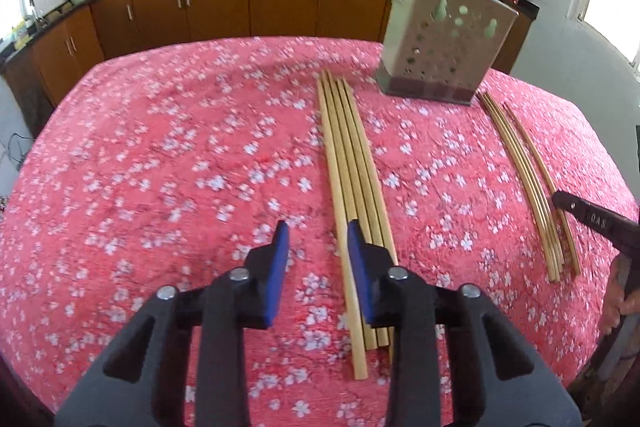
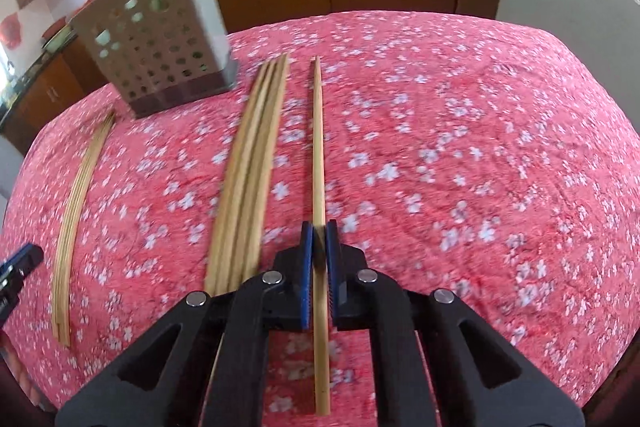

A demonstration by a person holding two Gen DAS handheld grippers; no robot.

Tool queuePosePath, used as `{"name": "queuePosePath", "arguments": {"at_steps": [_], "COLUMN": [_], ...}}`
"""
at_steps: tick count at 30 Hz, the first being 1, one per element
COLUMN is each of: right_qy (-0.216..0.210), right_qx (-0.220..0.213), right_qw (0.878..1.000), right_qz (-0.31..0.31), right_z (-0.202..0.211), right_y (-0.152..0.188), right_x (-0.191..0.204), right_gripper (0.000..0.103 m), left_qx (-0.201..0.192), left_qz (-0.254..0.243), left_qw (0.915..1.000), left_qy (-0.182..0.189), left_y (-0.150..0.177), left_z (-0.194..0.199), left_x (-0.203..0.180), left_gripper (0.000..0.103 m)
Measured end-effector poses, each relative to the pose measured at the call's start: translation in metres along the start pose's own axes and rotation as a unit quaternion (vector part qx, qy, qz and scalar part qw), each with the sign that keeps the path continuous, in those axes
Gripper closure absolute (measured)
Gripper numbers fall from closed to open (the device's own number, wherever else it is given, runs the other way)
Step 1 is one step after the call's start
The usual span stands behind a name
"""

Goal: Organize utensils
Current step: 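Lower both open tools onto the rows of bamboo chopsticks, then close the right tool on one bamboo chopstick while the left tool grasps another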

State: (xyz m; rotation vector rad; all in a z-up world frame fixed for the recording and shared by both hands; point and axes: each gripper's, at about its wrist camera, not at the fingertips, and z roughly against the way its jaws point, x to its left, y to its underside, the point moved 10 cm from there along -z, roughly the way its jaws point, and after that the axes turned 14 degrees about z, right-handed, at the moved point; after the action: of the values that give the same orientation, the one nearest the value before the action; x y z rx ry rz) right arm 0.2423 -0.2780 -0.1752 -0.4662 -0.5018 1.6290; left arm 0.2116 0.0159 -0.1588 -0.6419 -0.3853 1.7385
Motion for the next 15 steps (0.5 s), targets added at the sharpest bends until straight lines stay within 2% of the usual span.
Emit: {"name": "queuePosePath", "arguments": {"at_steps": [10,15], "right_qy": [0.008,0.008], "right_qx": [-0.009,-0.009], "right_qw": [1.0,1.0], "right_qz": [0.008,0.014], "right_z": [0.002,0.003], "right_y": [-0.001,0.001], "right_x": [-0.001,0.003], "right_gripper": [0.095,0.095], "left_qx": [0.03,0.036], "left_qz": [-0.01,-0.029], "left_qw": [0.9995,0.9989], "left_qy": [0.009,-0.009], "left_y": [0.011,0.015], "left_z": [-0.012,-0.018], "left_x": [-0.001,-0.004], "left_gripper": [0.085,0.091]}}
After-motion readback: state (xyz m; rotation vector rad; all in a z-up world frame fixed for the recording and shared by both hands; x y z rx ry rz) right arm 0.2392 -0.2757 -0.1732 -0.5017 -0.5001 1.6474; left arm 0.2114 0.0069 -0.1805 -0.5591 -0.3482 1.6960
